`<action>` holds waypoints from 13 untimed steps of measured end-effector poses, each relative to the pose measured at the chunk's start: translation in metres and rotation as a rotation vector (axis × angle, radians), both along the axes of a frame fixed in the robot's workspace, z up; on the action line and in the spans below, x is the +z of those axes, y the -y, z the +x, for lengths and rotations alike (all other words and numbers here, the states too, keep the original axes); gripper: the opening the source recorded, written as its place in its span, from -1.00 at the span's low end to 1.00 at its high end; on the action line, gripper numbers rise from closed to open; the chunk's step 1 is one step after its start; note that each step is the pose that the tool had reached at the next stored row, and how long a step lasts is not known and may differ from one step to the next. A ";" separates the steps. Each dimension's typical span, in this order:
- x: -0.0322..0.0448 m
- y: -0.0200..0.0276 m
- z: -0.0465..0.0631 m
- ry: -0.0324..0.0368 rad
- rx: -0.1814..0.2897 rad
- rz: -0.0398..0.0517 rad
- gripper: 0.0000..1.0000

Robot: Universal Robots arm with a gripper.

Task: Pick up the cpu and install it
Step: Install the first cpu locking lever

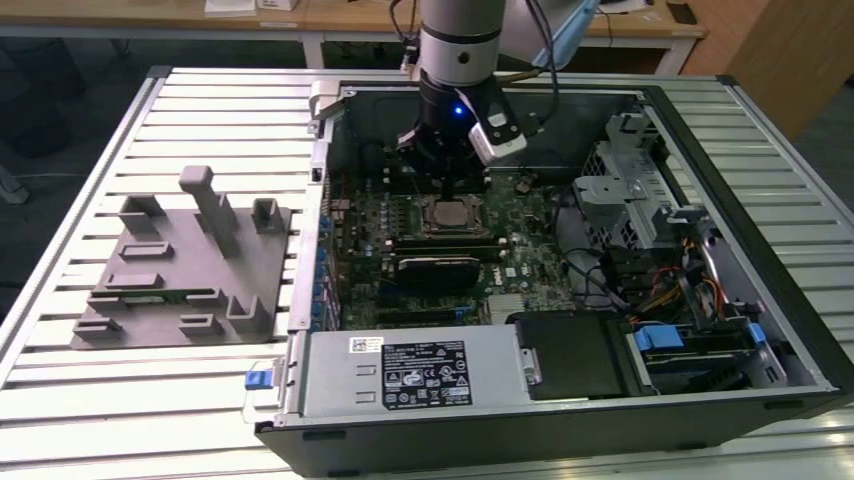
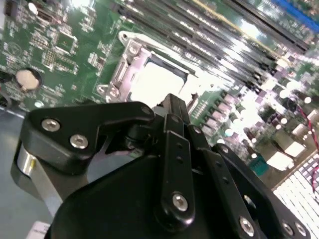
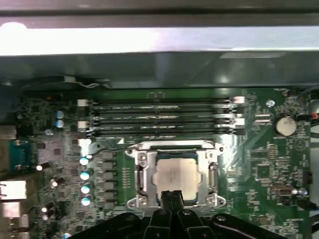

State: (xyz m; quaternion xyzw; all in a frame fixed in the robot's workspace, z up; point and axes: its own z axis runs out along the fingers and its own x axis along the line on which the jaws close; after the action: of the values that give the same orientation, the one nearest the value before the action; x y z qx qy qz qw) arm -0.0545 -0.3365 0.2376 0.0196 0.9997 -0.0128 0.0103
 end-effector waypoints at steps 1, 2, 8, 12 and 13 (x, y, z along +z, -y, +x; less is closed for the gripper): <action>0.0000 0.0000 -0.003 0.0002 0.000 0.0000 -0.79; 0.0000 0.0000 -0.005 0.0005 0.000 0.0001 -0.79; 0.0000 0.0000 -0.022 0.0020 0.000 0.0001 -0.79; 0.0000 0.0000 -0.033 0.0036 0.000 0.0001 -0.79; 0.0000 0.0000 -0.036 0.0039 0.000 0.0001 -0.79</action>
State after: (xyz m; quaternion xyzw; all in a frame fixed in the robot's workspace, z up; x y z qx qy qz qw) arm -0.0904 -0.3365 0.2376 0.0196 0.9997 -0.0128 0.0122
